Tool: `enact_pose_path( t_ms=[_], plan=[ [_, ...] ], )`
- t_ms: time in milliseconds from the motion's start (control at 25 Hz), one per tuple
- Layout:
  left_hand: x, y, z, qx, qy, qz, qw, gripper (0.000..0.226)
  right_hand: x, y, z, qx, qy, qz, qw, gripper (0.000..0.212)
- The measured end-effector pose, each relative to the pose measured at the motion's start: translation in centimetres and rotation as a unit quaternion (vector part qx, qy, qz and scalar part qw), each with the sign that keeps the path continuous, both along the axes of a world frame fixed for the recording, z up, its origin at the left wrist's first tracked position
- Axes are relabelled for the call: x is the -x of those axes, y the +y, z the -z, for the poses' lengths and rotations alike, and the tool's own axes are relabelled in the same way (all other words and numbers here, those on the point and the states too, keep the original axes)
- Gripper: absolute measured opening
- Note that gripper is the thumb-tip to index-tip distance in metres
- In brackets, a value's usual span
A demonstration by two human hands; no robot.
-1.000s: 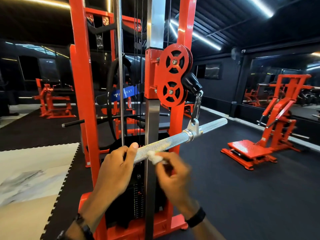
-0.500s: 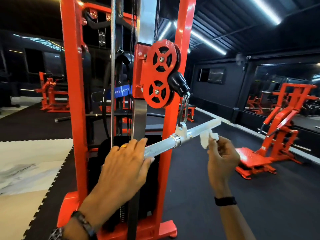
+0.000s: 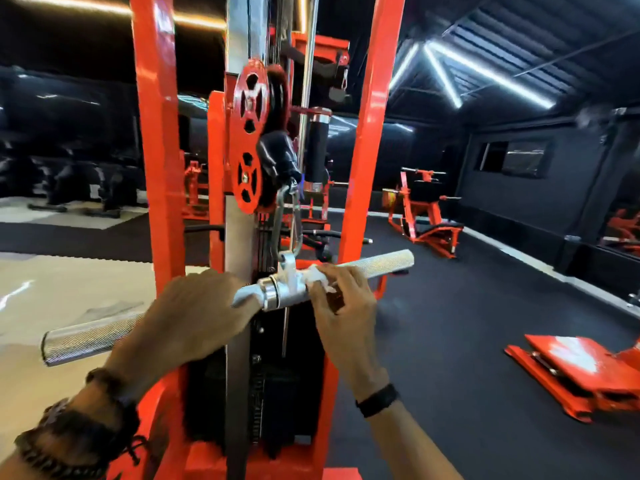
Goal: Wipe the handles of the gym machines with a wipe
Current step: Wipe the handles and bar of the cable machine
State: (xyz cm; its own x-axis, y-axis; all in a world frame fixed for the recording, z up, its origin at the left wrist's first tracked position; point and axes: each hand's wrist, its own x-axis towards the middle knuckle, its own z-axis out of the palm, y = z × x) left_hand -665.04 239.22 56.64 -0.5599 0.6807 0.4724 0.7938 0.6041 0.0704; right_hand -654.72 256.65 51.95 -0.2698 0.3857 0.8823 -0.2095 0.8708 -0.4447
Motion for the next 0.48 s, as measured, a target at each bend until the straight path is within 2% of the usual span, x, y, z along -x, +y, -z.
enact_pose_path(
  t_ms=[120,240,360,480],
  plan=[
    [-0.5,-0.5,0.2,-0.027,0.039,0.019,0.999,0.049,-0.5,2.2,-0.1,-0.006,0.017,0.031,0.999,0.015],
    [0.4,-1.2,0.4,-0.031,0.096,0.055,0.993,0.044,-1.3,7.1,-0.8,0.073,0.061,0.126,0.987,0.013],
    [1.4,-1.6,1.2,-0.072,0.135,0.079,0.985,0.043,-2.2,12.0,-1.7,0.139,0.046,0.202,0.968,0.013],
    [1.7,-1.4,1.7,-0.122,0.146,0.082,0.978,0.045,-1.6,10.9,-1.7,0.166,0.058,0.197,0.965,0.011]
  ],
)
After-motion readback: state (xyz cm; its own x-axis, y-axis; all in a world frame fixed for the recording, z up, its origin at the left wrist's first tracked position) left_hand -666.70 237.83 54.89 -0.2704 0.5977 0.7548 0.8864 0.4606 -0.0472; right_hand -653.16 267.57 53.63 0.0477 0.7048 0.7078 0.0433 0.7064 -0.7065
